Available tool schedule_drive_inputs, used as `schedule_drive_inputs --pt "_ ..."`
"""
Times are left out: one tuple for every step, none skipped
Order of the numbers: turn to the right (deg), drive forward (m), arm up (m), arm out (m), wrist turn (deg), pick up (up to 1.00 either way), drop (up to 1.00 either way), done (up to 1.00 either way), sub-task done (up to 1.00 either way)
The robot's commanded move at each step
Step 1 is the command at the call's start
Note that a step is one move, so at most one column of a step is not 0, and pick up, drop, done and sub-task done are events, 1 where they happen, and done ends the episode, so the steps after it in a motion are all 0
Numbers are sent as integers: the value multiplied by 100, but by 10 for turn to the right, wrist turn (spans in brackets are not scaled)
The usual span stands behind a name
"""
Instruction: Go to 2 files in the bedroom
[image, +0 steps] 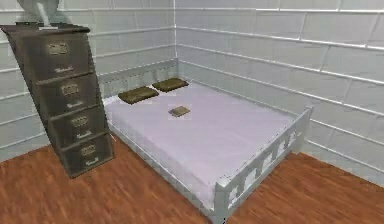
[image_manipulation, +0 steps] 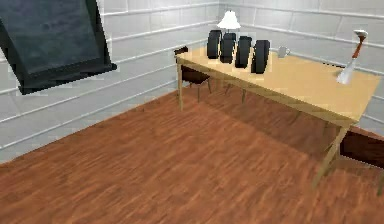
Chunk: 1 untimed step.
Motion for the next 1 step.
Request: schedule_drive_inputs --pt "450 0 0 0 0 0 0 0 0"
